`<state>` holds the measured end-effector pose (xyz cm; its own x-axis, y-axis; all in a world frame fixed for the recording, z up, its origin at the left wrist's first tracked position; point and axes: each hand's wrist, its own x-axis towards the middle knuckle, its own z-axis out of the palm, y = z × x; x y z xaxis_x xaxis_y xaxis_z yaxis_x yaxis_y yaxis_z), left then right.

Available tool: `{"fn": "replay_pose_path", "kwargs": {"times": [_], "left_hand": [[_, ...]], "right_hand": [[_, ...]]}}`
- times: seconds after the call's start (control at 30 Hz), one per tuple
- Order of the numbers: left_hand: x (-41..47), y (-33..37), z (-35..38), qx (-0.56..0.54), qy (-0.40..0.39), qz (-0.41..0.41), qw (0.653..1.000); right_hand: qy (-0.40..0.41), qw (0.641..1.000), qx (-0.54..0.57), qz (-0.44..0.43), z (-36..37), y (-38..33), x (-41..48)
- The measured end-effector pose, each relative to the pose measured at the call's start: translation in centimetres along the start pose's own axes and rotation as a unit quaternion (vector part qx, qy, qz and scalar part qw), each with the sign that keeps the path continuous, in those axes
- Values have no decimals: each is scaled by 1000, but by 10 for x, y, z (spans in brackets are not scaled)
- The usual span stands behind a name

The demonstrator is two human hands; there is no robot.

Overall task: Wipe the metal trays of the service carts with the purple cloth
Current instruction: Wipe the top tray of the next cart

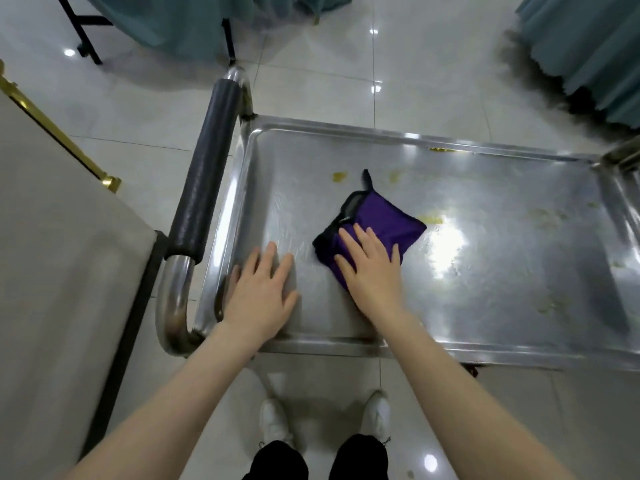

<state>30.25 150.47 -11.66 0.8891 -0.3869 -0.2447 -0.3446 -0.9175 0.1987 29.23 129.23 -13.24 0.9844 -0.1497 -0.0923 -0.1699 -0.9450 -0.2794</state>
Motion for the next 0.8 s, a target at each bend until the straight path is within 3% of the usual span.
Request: {"fn": "replay_pose_path", "kwargs": {"times": [0.1, 0.2, 0.3, 0.47, 0.53, 0.7, 0.8], "left_hand": [[-3, 14, 0, 17, -19, -10, 1000], [-8, 26, 4, 39, -21, -36, 998], [-8, 27, 7, 42, -16, -49, 998], [1, 26, 12, 42, -7, -56, 998], [2, 27, 12, 41, -12, -64, 997], [12, 62, 4, -25, 14, -139, 990], [28, 98, 5, -33, 34, -86, 995]], "right_hand": [[24, 999, -4, -22, 5, 12, -93], [-23, 999, -3, -41, 4, 21, -124], [-25, 999, -18, -44, -3, 28, -77], [5, 1000, 0, 25, -21, 44, 45], [0, 1000, 5, 18, -23, 50, 53], [2, 999, -23, -31, -14, 76, -79], [-19, 998, -13, -62, -15, 97, -139]]}}
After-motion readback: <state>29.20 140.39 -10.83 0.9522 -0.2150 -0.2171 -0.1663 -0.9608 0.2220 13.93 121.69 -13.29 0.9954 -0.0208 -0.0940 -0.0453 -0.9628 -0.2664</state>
